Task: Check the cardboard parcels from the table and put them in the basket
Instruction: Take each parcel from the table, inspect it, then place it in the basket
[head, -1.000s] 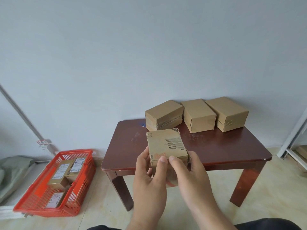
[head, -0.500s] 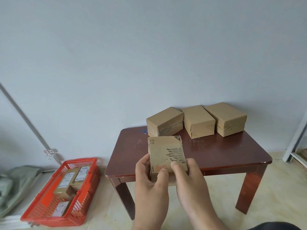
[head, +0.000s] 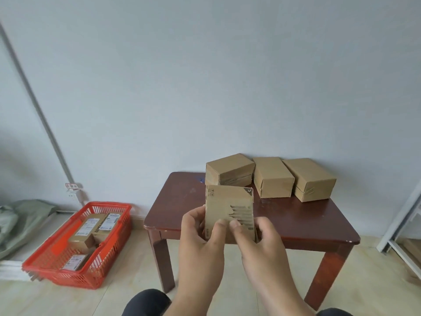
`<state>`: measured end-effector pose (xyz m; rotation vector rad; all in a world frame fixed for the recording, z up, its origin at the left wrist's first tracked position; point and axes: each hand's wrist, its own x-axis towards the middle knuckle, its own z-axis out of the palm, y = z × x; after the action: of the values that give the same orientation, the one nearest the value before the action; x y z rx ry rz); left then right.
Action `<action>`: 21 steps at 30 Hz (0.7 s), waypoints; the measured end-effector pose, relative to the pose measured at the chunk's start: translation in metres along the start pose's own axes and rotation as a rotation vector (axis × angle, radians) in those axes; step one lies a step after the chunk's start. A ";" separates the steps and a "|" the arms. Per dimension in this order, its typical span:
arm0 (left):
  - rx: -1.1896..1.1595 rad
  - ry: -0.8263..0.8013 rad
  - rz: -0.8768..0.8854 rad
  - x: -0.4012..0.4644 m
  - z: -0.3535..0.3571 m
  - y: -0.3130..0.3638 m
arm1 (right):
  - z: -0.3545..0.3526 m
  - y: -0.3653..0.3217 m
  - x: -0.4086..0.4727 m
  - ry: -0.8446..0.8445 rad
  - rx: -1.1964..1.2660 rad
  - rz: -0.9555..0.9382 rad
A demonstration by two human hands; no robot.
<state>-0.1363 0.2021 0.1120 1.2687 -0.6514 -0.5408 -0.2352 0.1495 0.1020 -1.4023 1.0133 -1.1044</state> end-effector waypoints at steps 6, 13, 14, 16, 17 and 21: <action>-0.002 -0.033 0.020 -0.001 -0.002 -0.008 | 0.001 0.000 0.006 0.050 -0.012 -0.004; 0.049 -0.099 -0.001 0.013 0.002 -0.014 | 0.007 -0.001 0.027 0.094 -0.036 0.000; 0.076 -0.102 0.007 0.016 0.002 -0.012 | 0.009 -0.002 0.031 0.101 -0.032 0.006; 0.114 -0.122 0.016 0.025 0.006 -0.008 | 0.012 -0.002 0.041 0.126 -0.031 0.010; 0.125 -0.128 0.015 0.030 0.007 -0.008 | 0.014 -0.003 0.046 0.136 -0.036 0.012; 0.155 -0.136 0.000 0.045 0.004 -0.011 | 0.017 0.003 0.057 0.114 -0.097 -0.007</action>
<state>-0.1080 0.1659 0.1089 1.3855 -0.8202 -0.5891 -0.2064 0.0978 0.1045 -1.4335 1.1580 -1.1642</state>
